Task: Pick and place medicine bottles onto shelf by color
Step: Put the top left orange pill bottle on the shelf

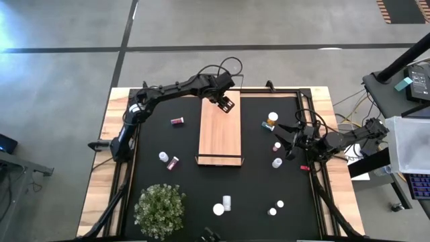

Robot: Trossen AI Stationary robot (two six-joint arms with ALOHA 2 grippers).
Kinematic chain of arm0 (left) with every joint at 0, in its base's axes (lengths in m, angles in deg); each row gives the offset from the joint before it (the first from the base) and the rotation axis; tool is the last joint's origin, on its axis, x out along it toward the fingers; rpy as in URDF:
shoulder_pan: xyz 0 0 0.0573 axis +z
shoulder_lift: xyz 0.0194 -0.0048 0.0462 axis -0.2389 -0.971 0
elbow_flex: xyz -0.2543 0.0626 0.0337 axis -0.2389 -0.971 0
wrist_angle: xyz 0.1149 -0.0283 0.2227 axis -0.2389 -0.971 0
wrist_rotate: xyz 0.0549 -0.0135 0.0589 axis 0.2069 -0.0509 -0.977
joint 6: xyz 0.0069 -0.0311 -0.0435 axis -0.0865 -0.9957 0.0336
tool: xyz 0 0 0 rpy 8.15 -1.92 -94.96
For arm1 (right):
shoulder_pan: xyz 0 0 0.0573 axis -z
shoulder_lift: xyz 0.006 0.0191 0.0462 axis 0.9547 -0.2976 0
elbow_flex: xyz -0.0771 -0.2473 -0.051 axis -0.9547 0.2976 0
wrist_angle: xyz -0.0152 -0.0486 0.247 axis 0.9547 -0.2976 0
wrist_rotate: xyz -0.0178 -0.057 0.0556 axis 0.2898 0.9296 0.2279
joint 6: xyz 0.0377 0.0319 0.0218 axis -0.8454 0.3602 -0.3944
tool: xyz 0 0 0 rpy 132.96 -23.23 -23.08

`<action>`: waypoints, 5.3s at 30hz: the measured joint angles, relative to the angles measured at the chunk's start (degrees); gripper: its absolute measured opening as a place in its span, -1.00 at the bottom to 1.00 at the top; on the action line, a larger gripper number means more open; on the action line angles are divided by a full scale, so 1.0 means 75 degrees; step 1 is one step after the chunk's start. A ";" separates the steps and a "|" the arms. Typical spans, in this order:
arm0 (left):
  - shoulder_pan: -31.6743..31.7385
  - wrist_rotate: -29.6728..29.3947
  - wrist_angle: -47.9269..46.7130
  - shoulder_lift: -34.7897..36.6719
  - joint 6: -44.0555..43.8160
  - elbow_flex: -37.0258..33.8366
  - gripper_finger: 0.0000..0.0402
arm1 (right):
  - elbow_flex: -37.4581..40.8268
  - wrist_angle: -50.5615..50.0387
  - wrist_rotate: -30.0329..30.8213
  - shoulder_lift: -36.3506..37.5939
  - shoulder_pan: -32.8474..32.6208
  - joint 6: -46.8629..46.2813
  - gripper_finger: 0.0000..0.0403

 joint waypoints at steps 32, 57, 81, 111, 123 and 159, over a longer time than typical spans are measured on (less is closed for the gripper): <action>0.0000 0.0149 0.0334 0.0000 -0.0435 -0.0362 0.02 | -0.0003 -0.0003 0.0003 0.0000 0.0000 0.0000 0.13; 0.0000 0.0171 0.0413 0.0000 -0.0604 -0.0380 0.02 | -0.0001 0.0000 0.0000 0.0000 0.0000 0.0000 0.13; -0.0003 0.0350 0.0585 0.0000 -0.0604 -0.0383 0.02 | -0.0003 0.0000 0.0001 0.0000 0.0000 0.0000 0.13; -0.0006 0.0286 0.0414 0.0000 -0.0811 -0.0477 0.02 | -0.0003 -0.0002 0.0003 0.0000 0.0000 0.0000 0.13; -0.0003 0.0291 0.0429 0.0000 -0.0826 -0.0477 0.15 | -0.0001 -0.0003 0.0002 0.0000 0.0000 0.0000 0.13; -0.0003 -0.0075 0.1056 -0.0003 -0.0761 -0.0643 0.16 | 0.0000 -0.0003 0.0003 0.0000 0.0000 0.0000 0.13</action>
